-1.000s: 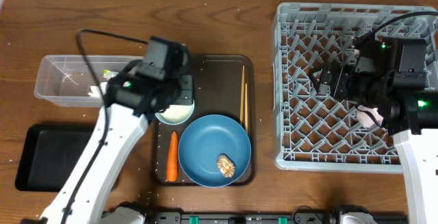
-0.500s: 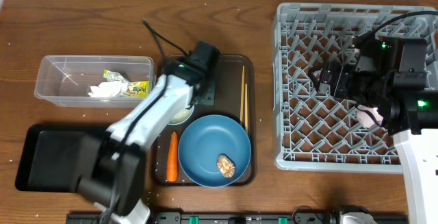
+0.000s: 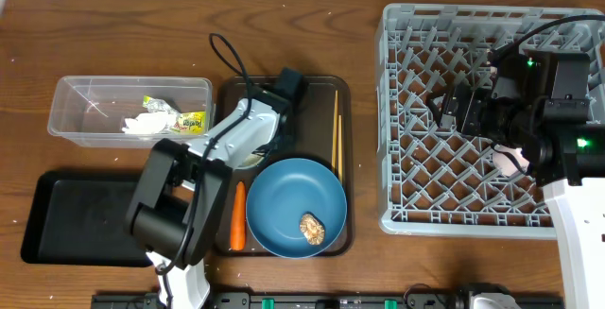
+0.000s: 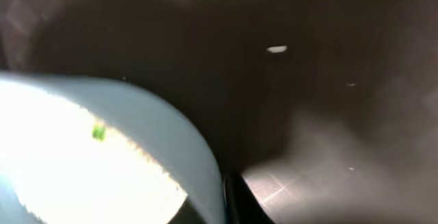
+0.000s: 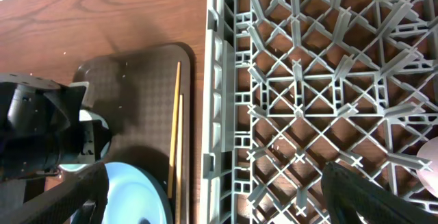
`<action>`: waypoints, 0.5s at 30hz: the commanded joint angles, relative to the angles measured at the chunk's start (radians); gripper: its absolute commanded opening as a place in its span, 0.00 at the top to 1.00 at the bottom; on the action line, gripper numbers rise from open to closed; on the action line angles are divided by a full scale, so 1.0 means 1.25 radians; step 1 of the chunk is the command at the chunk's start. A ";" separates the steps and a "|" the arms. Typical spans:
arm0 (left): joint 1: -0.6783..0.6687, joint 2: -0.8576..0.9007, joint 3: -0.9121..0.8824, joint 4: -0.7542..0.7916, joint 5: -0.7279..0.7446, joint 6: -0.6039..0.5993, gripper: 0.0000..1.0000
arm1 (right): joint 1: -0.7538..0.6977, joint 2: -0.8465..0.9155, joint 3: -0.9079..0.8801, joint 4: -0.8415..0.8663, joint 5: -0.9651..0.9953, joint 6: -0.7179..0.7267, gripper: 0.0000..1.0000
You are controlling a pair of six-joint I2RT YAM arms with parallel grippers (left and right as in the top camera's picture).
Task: Sort waste into correct bins and load items into the dishwasher rack
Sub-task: 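Carry rice bowl over small black tray and tip rice out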
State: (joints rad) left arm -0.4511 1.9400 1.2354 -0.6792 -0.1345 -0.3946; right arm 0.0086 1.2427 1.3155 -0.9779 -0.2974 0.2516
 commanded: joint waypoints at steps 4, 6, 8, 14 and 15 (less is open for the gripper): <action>0.002 -0.033 0.018 -0.031 -0.007 -0.009 0.94 | 0.009 -0.001 0.004 -0.001 0.005 -0.011 0.07; 0.001 -0.070 0.030 -0.057 -0.006 -0.009 0.94 | 0.009 -0.001 0.004 -0.003 0.005 -0.011 0.07; 0.001 -0.122 0.034 -0.075 0.000 -0.006 0.94 | 0.009 -0.001 0.004 -0.003 0.005 -0.011 0.07; 0.002 -0.298 0.034 -0.099 0.061 -0.001 0.94 | 0.009 -0.001 0.004 -0.002 0.005 -0.011 0.07; 0.005 -0.325 0.034 -0.109 0.070 -0.009 0.94 | 0.009 -0.001 0.004 -0.003 0.005 -0.011 0.07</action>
State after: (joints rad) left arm -0.4507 1.6169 1.2495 -0.7963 -0.0803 -0.3962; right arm 0.0086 1.2427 1.3155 -0.9791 -0.2951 0.2516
